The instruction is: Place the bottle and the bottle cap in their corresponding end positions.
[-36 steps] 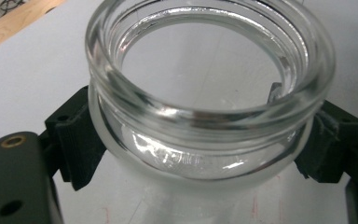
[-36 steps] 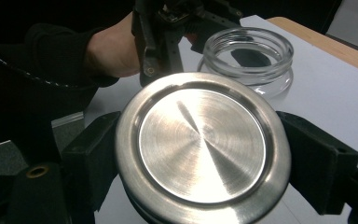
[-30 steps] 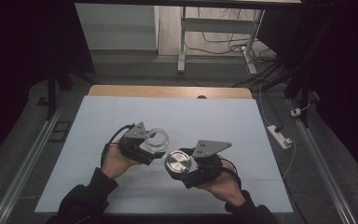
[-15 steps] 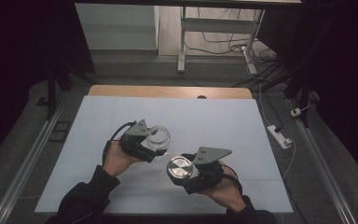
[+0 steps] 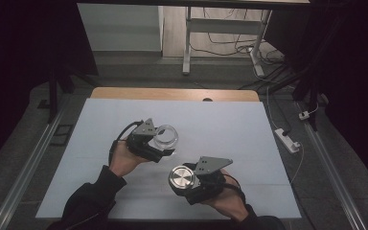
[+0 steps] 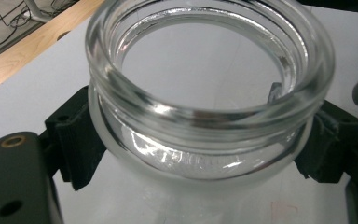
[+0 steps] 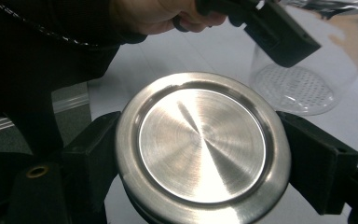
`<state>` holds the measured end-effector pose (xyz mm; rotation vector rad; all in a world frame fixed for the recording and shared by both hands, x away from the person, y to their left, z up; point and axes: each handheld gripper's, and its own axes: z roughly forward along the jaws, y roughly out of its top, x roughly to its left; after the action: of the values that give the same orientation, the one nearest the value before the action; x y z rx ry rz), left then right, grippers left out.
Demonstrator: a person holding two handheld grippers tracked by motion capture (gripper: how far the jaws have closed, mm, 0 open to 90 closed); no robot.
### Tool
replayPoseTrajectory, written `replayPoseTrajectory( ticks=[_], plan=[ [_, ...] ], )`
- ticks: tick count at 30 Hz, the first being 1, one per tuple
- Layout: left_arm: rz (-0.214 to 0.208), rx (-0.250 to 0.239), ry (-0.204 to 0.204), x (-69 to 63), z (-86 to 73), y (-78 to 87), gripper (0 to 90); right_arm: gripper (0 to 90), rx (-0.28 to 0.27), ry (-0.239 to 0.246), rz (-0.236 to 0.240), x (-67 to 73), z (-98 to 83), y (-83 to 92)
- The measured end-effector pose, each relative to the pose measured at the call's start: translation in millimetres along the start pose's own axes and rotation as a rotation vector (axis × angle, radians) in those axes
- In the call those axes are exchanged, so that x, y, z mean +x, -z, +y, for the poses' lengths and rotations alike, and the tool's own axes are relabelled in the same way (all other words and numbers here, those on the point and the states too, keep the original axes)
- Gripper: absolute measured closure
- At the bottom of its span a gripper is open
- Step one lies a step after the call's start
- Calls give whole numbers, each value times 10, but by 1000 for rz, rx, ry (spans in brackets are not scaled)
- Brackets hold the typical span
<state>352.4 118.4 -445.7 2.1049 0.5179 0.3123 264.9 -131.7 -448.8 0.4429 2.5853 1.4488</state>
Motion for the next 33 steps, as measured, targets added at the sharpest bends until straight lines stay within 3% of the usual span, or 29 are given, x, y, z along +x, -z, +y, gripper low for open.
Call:
replayPoseTrajectory(
  ticks=[11, 33],
  plan=[
    [6, 8, 5, 87, 20, -150, 155, 184, 19, 22, -3, 13, -74, -130],
    [39, 16, 20, 302, -1, -487, 155, 184, 60, 13, -14, -29, -223, -418]
  ],
)
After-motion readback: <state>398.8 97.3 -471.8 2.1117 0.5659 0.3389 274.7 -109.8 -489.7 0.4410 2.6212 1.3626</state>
